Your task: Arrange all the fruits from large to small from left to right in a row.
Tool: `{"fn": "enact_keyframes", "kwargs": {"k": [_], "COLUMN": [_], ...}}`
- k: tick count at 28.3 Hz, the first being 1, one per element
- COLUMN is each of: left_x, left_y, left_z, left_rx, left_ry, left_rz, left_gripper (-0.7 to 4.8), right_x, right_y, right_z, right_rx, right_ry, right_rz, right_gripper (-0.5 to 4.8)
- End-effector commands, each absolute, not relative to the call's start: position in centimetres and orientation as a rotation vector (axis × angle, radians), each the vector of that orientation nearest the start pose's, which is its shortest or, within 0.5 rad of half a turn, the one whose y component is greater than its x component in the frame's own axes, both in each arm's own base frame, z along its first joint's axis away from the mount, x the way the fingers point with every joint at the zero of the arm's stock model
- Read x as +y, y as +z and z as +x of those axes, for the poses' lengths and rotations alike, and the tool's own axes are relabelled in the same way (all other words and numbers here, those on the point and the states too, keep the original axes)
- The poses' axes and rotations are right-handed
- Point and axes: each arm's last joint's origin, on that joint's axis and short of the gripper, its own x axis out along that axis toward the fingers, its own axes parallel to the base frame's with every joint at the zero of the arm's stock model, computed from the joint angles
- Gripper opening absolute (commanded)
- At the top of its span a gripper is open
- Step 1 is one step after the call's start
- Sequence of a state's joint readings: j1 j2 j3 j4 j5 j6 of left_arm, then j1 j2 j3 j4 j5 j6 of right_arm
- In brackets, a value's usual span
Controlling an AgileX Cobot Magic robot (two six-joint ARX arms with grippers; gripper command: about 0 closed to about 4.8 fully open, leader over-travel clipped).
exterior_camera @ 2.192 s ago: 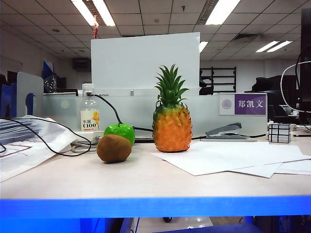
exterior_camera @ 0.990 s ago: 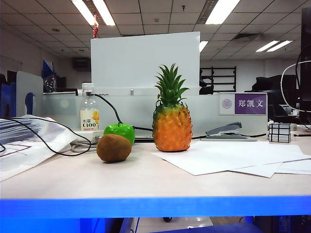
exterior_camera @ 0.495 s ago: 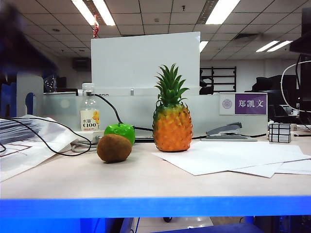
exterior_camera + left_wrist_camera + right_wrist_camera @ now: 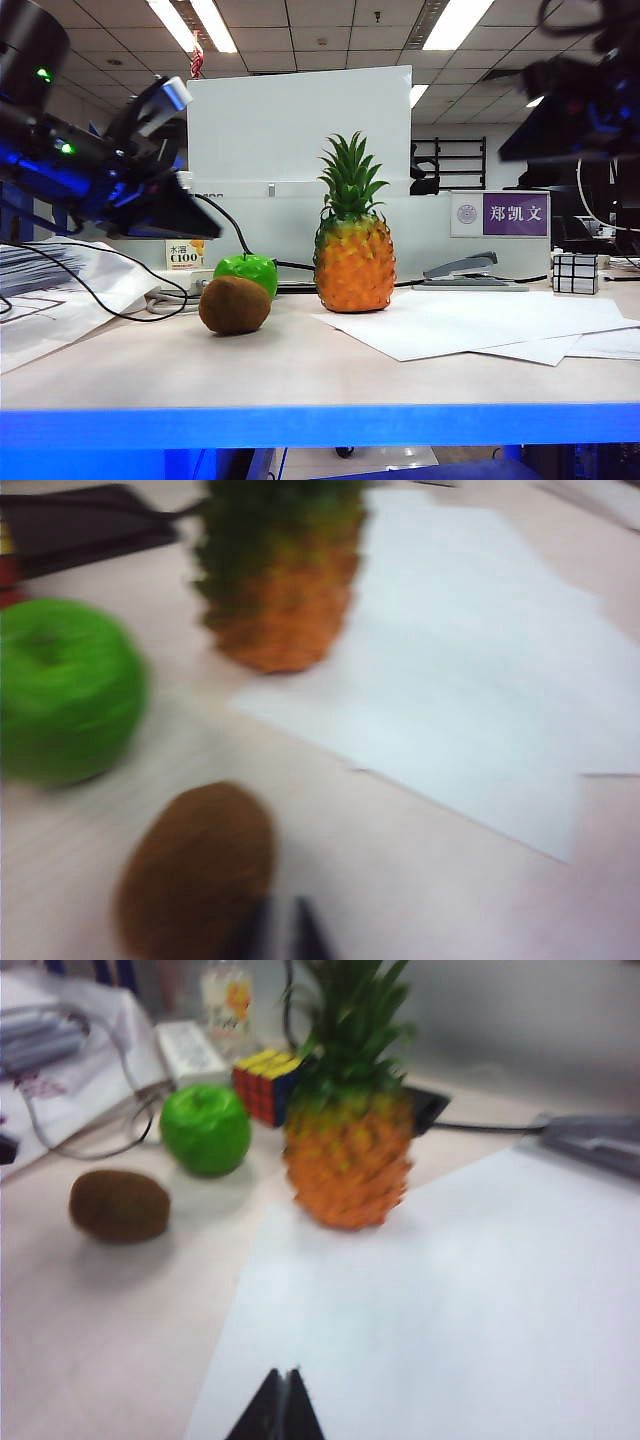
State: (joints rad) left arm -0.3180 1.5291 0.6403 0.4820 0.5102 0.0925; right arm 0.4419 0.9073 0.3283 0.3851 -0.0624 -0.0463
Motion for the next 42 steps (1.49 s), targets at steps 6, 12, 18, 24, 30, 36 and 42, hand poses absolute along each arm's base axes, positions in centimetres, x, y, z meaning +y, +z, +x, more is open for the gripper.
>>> {"fn": "enact_keyframes", "kwargs": {"k": [6,12,18,24,30,36,42], "left_x": [-10.9,-10.9,-11.1,-11.4,-12.0,-12.1,-12.1], "left_y": [17.5,16.9,16.0,14.4,12.9,11.7,11.5], "left_z": [28.5,28.9,29.5,30.5,32.2,32.6,32.7], "left_rx": [0.321,0.286,0.256,0.271,0.311,0.345,0.358], "left_ry": [-0.874,-0.828,-0.818,-0.820,-0.825,-0.830,-0.816], "left_rz": [0.198,0.301,0.319,0.316,0.303,0.299,0.275], "left_gripper": [3.95,4.79,4.79,4.79,4.79,3.68,-0.08], "right_x": [9.2,9.3,9.3,9.3,9.3,9.3,9.3], "right_y": [21.1,21.4,21.4,21.4,21.4,21.5,21.8], "right_z": [18.3,18.3,18.3,18.3,18.3,18.3,18.3], "right_rx": [0.136,0.107,0.106,0.106,0.104,0.103,0.076], "right_ry": [0.614,0.614,0.629,0.633,0.631,0.627,0.628], "right_rz": [-0.072,-0.068,-0.066,-0.066,-0.067,-0.068,-0.063], "right_gripper": [-0.01,-0.01,-0.01,-0.01,-0.01,-0.01,-0.01]}}
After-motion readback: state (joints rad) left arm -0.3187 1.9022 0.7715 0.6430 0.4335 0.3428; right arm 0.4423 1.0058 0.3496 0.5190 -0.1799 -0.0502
